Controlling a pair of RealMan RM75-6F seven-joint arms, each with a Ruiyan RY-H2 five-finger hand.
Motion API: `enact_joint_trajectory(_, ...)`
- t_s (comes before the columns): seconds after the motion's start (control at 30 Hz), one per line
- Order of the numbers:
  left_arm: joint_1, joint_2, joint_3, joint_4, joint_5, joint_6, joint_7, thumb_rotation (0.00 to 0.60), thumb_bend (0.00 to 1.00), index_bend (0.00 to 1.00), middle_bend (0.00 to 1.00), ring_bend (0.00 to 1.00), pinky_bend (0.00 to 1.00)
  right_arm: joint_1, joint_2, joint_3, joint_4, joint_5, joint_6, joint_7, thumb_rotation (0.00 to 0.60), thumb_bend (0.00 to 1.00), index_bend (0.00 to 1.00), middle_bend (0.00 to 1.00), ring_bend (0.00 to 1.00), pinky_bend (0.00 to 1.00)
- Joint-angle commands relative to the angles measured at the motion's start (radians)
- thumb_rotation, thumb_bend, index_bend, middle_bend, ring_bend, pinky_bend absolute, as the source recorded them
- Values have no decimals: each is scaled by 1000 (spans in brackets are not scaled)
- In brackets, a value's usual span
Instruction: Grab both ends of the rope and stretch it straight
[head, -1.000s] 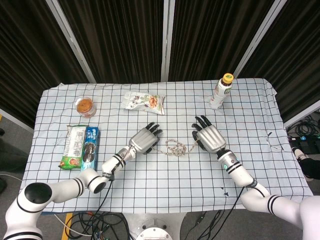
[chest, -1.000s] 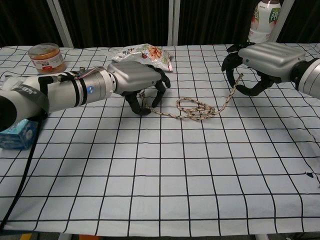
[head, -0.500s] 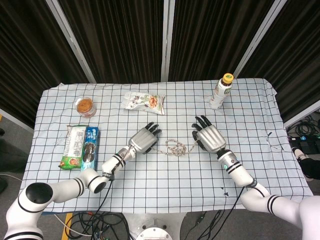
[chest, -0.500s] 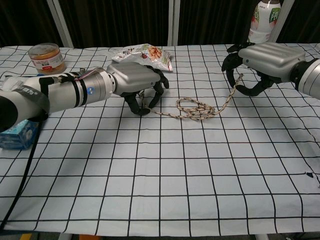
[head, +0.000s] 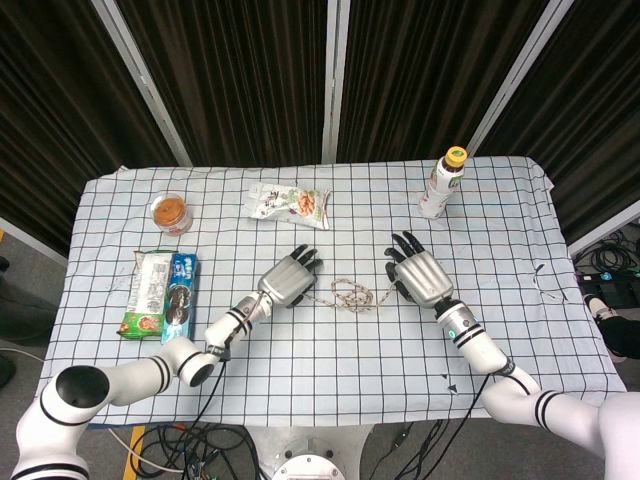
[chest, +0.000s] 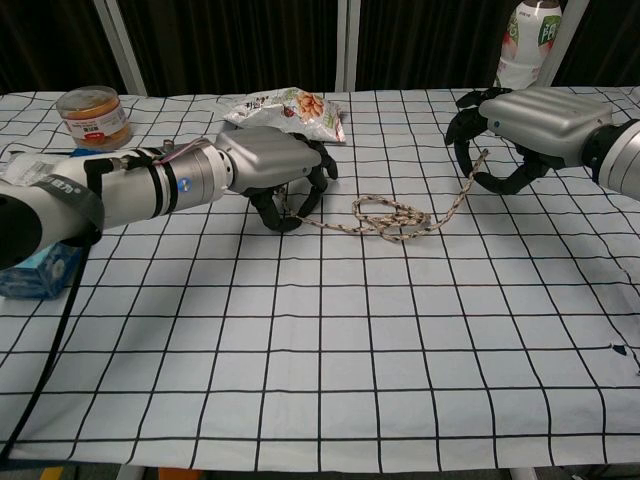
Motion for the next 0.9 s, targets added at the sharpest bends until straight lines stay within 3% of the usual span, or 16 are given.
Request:
enact_joint_trajectory(0.03,-1,-1,1,1,0,0,-1,600,356,570,129,0,0,-1,0,0,1,1,0,3,600,477,640,233,0,0)
enact_joint_trajectory(0.37,31,43,7,-39,7,48,-15,600,425,613,152,0,0,-25,31,4,-16,4,34,13,600,489,644,233,0,0)
enact_joint_trajectory(0.57,113,137,25,-136,4,137,-26,600,422,617,152,0,0,-89,107,3,-99,19,109,8,600,496,650,236,0,0)
enact_joint_trajectory(0.77,232,263,77,-252,8,236,-51,600,419,616,152,0,0,-197,215,-24,-211,34,218,-32,600,502,659,240,0,0)
enact_joint_trajectory(0.9,290,317,114,-283,20,278,-58,600,417,616,152,0,0,-255,257,-33,-230,60,259,-28,600,502,661,240,0,0)
